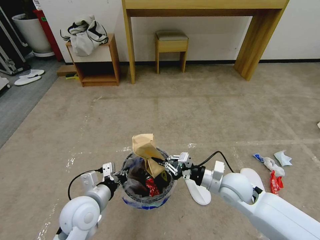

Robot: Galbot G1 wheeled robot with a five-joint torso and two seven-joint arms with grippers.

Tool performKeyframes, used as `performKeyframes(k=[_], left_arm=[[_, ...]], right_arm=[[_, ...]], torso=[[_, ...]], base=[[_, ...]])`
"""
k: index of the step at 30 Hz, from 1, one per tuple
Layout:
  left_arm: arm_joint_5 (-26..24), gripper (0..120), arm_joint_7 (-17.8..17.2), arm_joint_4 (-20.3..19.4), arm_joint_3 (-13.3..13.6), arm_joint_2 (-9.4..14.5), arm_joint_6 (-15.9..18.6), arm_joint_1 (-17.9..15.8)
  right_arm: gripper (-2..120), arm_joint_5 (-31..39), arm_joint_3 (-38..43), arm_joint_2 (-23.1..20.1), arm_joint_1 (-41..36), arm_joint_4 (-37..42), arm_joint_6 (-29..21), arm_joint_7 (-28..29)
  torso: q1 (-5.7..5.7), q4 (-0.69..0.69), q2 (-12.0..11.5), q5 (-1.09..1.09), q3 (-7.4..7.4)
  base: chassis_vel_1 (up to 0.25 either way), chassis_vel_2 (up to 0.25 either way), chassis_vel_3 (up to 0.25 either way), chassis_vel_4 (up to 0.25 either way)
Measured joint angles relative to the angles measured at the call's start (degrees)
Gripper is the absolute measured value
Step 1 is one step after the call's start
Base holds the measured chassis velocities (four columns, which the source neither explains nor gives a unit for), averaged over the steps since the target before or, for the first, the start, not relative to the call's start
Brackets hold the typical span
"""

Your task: Pick up the trash bin and place the garbage on the floor into it.

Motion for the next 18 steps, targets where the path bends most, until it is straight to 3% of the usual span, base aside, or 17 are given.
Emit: performKeyframes(k=[7,18], left_arm=[[-1.22,1,-0.51,-0.93,-0.24,0.04,0.19,0.16],[-1.76,1,-0.73,-1.20,0.20,-1.29,0.26,0.20]], right_arm=[[2,-1.84,-0.36,0.74,-0.35,-1.61,0.83,0.34],[43,-2.57,-0.05,0.85,-0.57,-1.84,0.68,1.25]], torso=[[0.00,0.00,0.00,0.01,0.00],[0.00,0.00,0.00,0.00,0.00]], base=[[0.000,0.000,0.000,0.000],[0.000,0.000,0.000,0.000]])
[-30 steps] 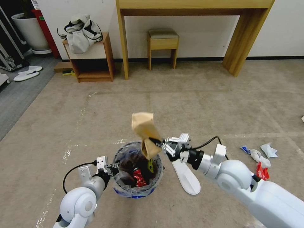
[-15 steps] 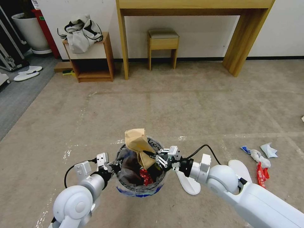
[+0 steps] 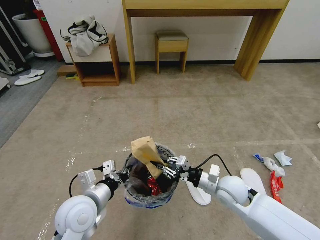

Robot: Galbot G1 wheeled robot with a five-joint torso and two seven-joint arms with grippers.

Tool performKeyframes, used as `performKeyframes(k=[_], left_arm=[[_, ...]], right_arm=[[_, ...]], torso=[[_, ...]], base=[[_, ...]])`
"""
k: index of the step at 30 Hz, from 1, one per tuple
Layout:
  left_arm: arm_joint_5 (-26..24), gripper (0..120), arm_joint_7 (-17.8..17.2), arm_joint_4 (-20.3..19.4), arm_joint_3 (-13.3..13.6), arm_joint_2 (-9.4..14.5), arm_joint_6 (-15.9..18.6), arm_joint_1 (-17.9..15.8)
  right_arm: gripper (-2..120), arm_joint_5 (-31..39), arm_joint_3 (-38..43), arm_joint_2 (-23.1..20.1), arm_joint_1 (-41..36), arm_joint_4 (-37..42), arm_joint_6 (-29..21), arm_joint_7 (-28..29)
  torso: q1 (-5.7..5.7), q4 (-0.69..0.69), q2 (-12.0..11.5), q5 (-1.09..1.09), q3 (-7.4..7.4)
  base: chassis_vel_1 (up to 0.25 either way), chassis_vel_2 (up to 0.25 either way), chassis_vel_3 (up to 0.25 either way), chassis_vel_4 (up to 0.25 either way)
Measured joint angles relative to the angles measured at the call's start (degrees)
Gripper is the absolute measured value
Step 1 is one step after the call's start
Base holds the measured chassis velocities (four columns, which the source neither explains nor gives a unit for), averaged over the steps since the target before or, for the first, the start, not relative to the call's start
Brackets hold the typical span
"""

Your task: Pick up the trash bin and place the garbage on the floor into it.

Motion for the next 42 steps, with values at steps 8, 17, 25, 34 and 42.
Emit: performKeyframes(k=[8,17,25,34,42], left_arm=[[0.00,1,0.00,-0.01,-0.21,-0.18,0.01,0.03],[0.84,1,0.05,0.58,-0.14,-1.06,-0.01,-0.15],[1.76,1,0.06,1.74,0.17,-1.86,-0.16,-0.58],[3.21,1,0.18,3.57,-0.21,-2.52,-0.36,-0.71],[6.06,1,1.28,5.95,-2.73,-2.10,-1.18,-0.22]], right_arm=[[70,-0.12,0.14,-0.20,-0.06,0.22,-0.04,-0.02],[99,-0.01,0.91,-1.20,-0.02,1.26,-0.01,-0.91],[100,0.42,2.34,-2.36,-0.86,2.83,0.21,-1.74],[100,3.06,6.38,-4.43,-1.42,7.04,0.45,-1.68],[100,7.19,10.11,-7.02,-1.42,9.58,0.82,0.43]], torso=[[0.00,0.00,0.00,0.00,0.00],[0.00,0.00,0.00,0.00,0.00],[0.00,0.00,0.00,0.01,0.00],[0.00,0.00,0.00,0.00,0.00],[0.00,0.00,0.00,0.00,0.00]], base=[[0.000,0.000,0.000,0.000],[0.000,0.000,0.000,0.000],[0.000,0.000,0.000,0.000],[0.000,0.000,0.000,0.000],[0.000,0.000,0.000,0.000]])
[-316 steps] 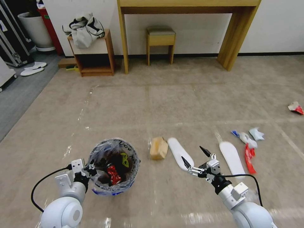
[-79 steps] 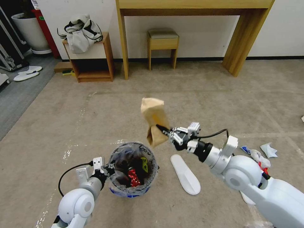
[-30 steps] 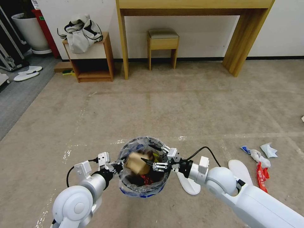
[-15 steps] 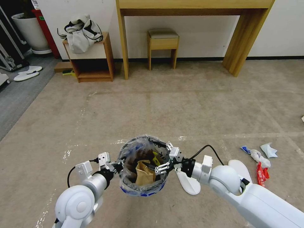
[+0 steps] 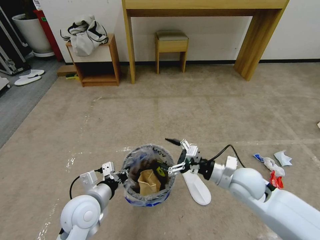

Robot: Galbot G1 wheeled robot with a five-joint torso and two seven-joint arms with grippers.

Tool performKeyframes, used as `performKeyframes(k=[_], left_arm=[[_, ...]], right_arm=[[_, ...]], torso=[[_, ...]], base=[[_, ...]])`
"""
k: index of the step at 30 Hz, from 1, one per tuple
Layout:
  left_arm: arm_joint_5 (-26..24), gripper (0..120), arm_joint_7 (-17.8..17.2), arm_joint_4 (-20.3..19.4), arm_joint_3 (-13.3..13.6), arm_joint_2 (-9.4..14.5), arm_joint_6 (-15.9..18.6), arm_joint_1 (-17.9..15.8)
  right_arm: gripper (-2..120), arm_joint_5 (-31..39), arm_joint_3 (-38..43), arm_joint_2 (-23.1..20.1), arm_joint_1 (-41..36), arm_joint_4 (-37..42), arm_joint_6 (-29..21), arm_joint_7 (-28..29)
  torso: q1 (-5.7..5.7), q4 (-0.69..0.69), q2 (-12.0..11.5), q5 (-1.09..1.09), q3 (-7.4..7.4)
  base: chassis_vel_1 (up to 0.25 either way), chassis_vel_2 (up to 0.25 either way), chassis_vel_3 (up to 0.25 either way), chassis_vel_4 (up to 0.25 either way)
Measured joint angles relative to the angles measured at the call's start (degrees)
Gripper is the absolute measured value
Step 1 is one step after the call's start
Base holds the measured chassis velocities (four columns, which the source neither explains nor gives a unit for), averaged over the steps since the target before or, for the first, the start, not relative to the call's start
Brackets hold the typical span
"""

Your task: Pick up the trash bin and place the garbage on the floor into it.

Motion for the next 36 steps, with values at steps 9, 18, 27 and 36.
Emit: performKeyframes(k=[9,18,27,36], left_arm=[[2.38,1,0.81,1.81,-2.71,-0.28,-0.84,0.41],[2.99,1,0.71,1.73,-4.47,-0.72,-1.05,1.13],[3.98,1,0.66,3.15,-6.08,-0.23,-1.55,-0.51],[4.65,1,0.70,6.29,-6.83,-0.35,-2.03,-4.67]], right_arm=[[100,2.64,6.15,-0.19,-2.62,0.00,-0.56,3.83],[100,4.54,13.14,1.19,-7.70,-3.42,-2.80,7.60],[100,5.70,10.81,0.42,-7.89,-6.81,-8.96,10.92],[100,17.07,1.21,-8.84,-3.31,-10.36,-33.17,21.99]], torso=[[0.00,0.00,0.00,-0.01,0.00],[0.00,-0.01,0.00,0.00,0.00],[0.00,0.01,0.00,0.01,0.00],[0.00,-0.01,0.00,-0.01,0.00]], base=[[0.000,0.000,0.000,0.000],[0.000,0.000,0.000,0.000],[0.000,0.000,0.000,0.000],[0.000,0.000,0.000,0.000]])
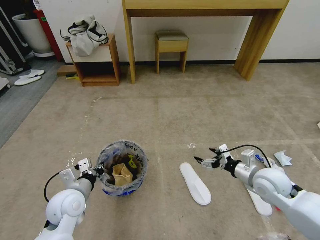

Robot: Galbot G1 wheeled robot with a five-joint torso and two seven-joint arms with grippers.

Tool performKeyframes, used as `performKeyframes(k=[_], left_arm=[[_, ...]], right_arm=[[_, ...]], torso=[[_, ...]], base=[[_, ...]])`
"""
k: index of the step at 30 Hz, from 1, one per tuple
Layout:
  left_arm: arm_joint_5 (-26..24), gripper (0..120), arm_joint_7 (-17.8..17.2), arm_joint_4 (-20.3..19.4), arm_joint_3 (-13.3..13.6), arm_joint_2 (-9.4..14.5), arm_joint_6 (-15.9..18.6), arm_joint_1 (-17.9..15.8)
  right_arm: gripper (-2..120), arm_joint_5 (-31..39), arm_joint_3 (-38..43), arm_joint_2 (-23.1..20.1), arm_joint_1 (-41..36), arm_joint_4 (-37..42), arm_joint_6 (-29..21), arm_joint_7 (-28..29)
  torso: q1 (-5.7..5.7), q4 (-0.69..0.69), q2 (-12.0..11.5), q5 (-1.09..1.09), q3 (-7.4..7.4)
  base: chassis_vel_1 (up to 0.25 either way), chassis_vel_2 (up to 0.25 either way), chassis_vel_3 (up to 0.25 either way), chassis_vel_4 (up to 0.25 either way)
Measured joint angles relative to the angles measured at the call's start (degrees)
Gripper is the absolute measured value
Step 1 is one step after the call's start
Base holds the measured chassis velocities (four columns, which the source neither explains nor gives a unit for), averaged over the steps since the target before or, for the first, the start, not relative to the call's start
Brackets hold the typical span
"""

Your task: Pick up the trash bin and place the garbage on the floor into it.

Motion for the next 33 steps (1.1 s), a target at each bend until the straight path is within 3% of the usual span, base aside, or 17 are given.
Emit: performKeyframes(k=[4,6,11,13,16,20,28,33], left_arm=[[-0.02,1,0.27,-0.03,0.01,-0.32,-0.04,-0.21],[0.27,1,0.63,-0.23,-0.02,-0.87,-0.17,-0.19],[0.77,1,1.09,-0.71,0.01,-1.52,-0.37,0.22],[1.33,1,1.44,-1.00,-0.07,-1.57,-0.57,0.81],[1.59,1,1.62,-1.22,-0.29,-1.42,-0.67,1.15],[2.02,1,1.71,-1.54,-0.66,-1.53,-0.91,1.44],[2.95,1,2.00,-1.74,-0.38,-2.47,-1.09,1.86],[3.33,1,2.13,-1.36,-0.01,-2.51,-1.18,1.86]], right_arm=[[100,6.29,-4.68,-0.09,3.17,-0.69,-4.39,4.51],[100,12.33,-11.91,0.54,7.80,-1.29,-8.08,8.36],[100,16.09,-20.47,4.43,14.63,-3.95,-9.83,12.74],[100,15.03,-25.17,8.13,19.19,-8.28,-9.82,13.65],[100,14.13,-28.49,10.28,21.89,-11.71,-9.90,13.73],[100,8.57,-32.55,10.41,23.71,-16.06,-9.55,10.77],[100,2.19,-32.66,10.20,22.16,-20.35,-8.40,7.86],[100,-0.29,-31.11,13.04,20.49,-24.08,-7.02,6.66]], torso=[[0.00,0.01,0.00,0.02,0.00],[0.00,0.00,0.00,0.01,0.00],[0.00,0.00,0.00,0.01,0.00],[0.00,0.03,0.00,0.01,0.00],[0.00,0.04,0.00,0.04,0.00],[0.00,0.01,0.00,0.02,0.00],[0.00,0.00,0.00,0.00,-0.01],[0.00,0.00,0.00,0.01,0.00]], base=[[0.000,0.000,0.000,0.000],[0.000,0.000,0.000,0.000],[0.000,0.000,0.000,0.000],[0.000,0.000,0.000,0.000],[0.000,0.000,0.000,0.000],[0.000,0.000,0.000,0.000],[0.000,0.000,0.000,0.000],[0.000,0.000,0.000,0.000]])
